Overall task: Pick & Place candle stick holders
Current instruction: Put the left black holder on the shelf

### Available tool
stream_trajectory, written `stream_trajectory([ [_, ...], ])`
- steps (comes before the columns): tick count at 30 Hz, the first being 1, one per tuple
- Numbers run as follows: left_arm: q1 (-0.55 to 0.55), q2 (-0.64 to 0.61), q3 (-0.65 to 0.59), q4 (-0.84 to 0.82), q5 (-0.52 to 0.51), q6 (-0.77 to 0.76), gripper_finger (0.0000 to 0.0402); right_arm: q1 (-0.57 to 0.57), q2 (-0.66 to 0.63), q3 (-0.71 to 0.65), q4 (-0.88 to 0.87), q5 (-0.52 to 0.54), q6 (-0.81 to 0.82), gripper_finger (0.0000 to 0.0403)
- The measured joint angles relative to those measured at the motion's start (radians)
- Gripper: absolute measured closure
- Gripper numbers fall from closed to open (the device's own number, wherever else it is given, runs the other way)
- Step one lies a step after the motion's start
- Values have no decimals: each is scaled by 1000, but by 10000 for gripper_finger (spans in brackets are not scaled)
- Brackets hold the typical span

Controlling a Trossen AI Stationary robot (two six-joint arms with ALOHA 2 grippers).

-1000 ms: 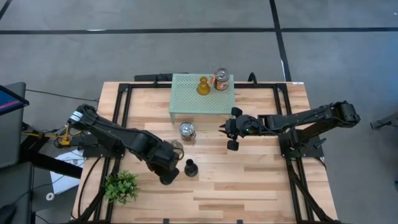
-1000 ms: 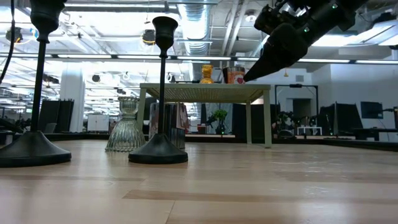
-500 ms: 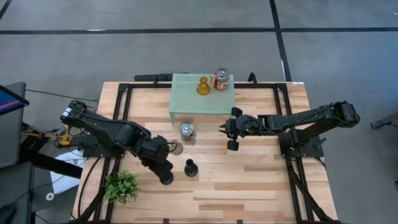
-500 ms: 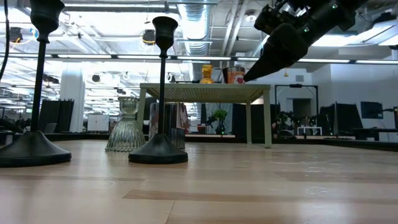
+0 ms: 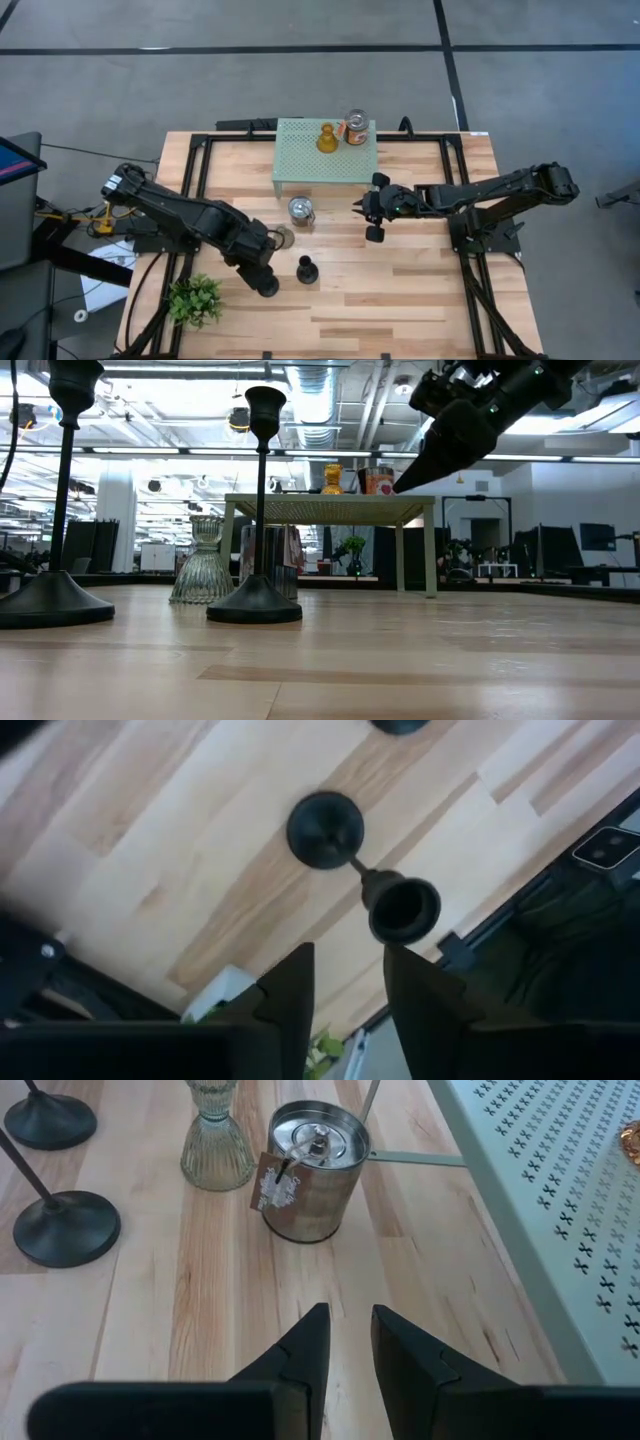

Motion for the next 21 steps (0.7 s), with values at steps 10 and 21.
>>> stream_trajectory([
  [10,2,-28,-117,66,-19,18,276,0,0,0,-10,0,0,333],
  [21,2,-185,-312,332,-16,5,314,0,0,0,-13,0,0,333],
])
